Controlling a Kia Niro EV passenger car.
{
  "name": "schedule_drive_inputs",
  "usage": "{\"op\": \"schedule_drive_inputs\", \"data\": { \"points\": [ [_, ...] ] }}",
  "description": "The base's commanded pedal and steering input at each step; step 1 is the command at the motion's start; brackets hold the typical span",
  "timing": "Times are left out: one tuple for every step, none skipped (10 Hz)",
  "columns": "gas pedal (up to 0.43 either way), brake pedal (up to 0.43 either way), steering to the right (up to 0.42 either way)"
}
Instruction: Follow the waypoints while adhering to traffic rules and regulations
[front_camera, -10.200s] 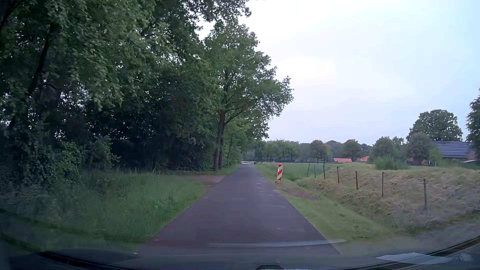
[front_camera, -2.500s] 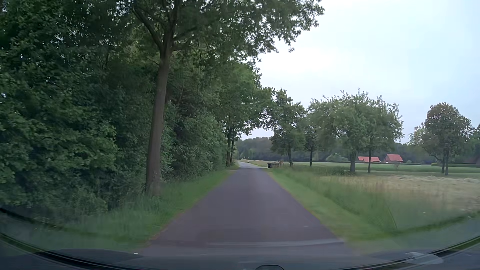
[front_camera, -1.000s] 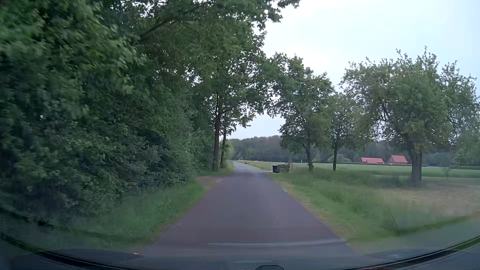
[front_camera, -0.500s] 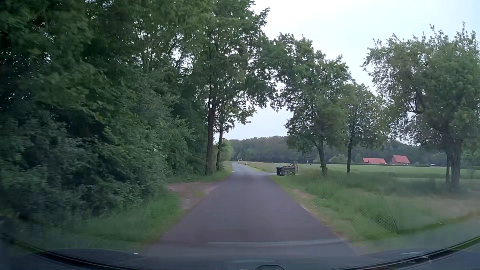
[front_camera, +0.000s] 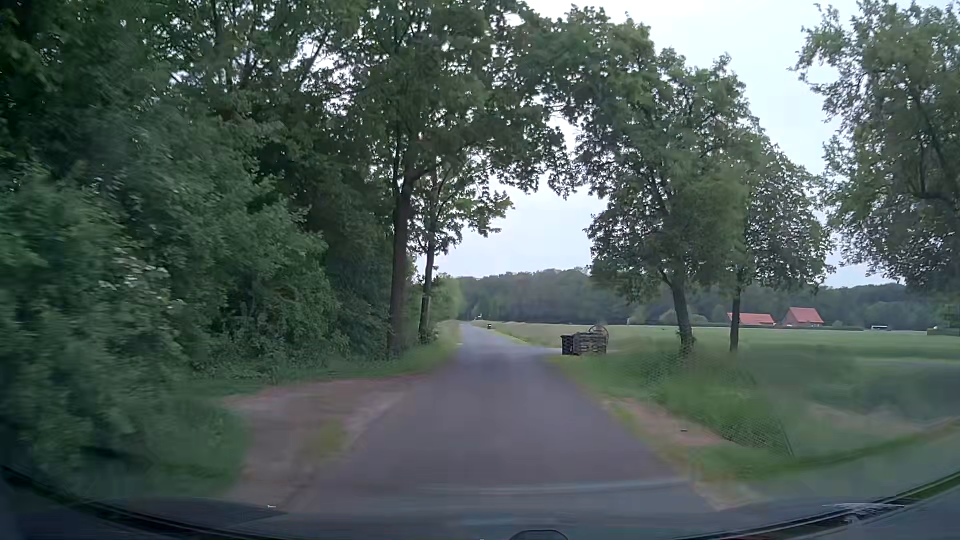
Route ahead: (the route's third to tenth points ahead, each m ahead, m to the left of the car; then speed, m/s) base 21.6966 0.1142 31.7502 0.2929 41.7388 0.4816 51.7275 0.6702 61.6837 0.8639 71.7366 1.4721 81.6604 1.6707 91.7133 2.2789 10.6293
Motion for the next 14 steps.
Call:
{"op": "schedule_drive_inputs", "data": {
  "points": [
    [0.197, 0.0, 0.003],
    [0.197, 0.0, 0.003],
    [0.197, 0.0, 0.003],
    [0.197, 0.0, 0.003],
    [0.197, 0.0, 0.003],
    [0.197, 0.0, 0.003],
    [0.197, 0.0, 0.003],
    [0.209, 0.0, 0.003],
    [0.22, 0.0, 0.001],
    [0.24, 0.0, -0.001],
    [0.24, 0.0, -0.002],
    [0.24, 0.0, -0.001],
    [0.24, 0.0, -0.001],
    [0.24, 0.0, -0.002]
  ]
}}
